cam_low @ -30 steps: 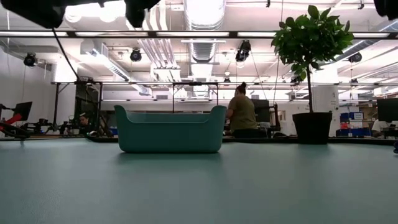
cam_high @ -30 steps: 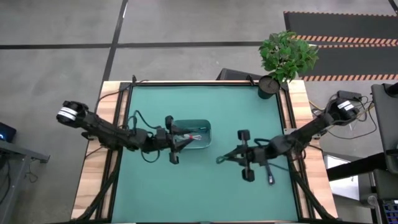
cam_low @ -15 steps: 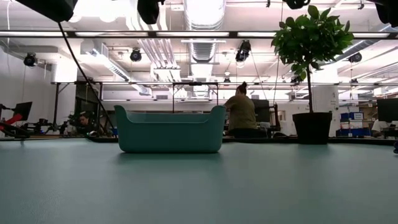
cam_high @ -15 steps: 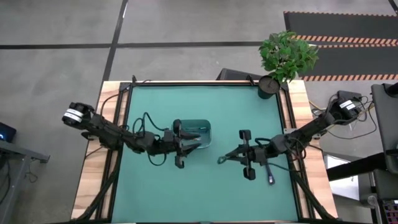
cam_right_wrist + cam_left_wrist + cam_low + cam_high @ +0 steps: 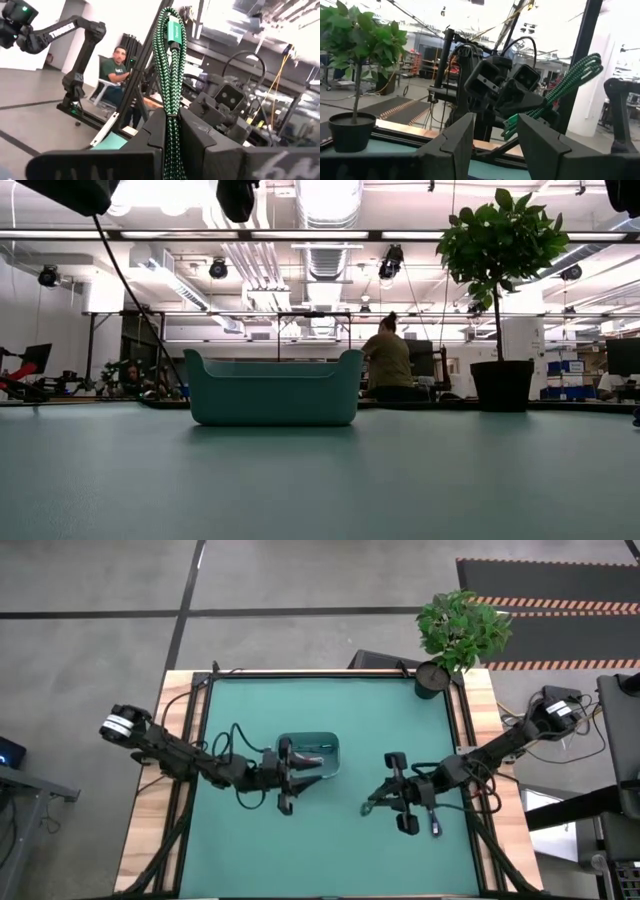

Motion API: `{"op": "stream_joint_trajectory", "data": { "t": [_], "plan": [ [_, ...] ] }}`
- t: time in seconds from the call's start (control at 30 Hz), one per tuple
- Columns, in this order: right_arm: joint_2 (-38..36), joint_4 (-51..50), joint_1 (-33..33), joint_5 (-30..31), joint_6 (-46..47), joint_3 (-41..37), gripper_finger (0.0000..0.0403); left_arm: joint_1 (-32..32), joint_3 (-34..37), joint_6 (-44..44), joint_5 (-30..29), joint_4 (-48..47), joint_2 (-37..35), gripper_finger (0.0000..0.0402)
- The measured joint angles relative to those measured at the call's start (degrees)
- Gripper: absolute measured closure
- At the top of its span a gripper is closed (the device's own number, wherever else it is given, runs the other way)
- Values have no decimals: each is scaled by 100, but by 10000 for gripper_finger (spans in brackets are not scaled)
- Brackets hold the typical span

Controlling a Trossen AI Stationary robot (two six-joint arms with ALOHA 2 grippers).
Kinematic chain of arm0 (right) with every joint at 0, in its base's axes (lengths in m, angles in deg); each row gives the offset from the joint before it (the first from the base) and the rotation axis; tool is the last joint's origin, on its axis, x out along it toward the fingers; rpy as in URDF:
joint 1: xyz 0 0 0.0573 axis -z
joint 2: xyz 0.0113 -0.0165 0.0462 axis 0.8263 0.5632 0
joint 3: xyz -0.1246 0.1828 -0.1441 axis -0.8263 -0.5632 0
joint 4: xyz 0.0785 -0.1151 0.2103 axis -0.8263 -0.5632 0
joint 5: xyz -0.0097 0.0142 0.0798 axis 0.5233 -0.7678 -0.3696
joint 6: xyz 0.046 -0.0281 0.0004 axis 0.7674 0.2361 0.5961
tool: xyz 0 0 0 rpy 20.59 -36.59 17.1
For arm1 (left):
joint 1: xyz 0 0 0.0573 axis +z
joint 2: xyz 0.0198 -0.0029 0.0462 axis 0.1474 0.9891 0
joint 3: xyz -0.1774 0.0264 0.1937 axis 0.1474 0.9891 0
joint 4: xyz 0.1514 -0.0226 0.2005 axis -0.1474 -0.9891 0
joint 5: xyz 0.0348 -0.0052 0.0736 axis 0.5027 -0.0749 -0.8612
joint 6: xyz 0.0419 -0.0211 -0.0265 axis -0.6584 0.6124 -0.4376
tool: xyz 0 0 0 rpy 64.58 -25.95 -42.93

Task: Pick and place USB-C Cables
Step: Put the green black charger cable into the green bin

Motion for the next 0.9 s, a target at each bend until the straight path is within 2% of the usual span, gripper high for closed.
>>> {"op": "stream_joint_trajectory", "data": {
  "t": [0.27, 0.5, 0.73, 0.9],
  "plan": [
    [57, 452, 2, 7, -336, -51, 380, 4, -159, -18, -18, 75, -4, 265],
    [55, 480, 4, 66, -94, -57, 380, -74, -415, -163, -15, 73, 116, 265],
    [55, 675, 4, -110, -112, -67, 380, -109, -897, -404, 12, 783, 1050, 265],
    [97, 1116, 2, -279, -79, -207, 380, -114, -1109, -462, 11, 979, 1311, 265]
  ]
}}
